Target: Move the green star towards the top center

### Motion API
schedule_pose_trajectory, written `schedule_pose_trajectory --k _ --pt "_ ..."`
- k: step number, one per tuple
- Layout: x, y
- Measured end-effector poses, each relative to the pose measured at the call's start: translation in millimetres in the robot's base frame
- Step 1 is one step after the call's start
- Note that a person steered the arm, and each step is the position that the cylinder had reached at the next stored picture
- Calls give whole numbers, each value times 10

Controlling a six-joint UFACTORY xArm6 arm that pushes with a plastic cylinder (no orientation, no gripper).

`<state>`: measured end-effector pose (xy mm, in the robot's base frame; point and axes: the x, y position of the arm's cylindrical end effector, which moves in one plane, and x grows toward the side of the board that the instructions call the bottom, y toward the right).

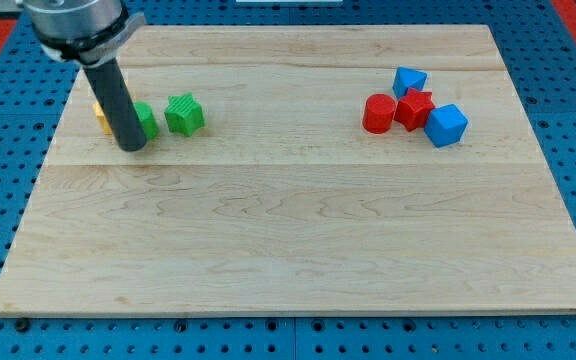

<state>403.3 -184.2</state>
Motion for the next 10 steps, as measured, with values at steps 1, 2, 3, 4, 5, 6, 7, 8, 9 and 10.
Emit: schedule_pose_trajectory --k 1,2,3,4,5,6,7,8,9,10 --pt "-257 369" --pt "-521 645" --pt "-747 1092" --pt "-457 1091" --pt "-405 1447" --pt "-661 2004" --pt "-996 1521" --pt "-791 1649" --pt "-521 1569" --pt "-960 1261"
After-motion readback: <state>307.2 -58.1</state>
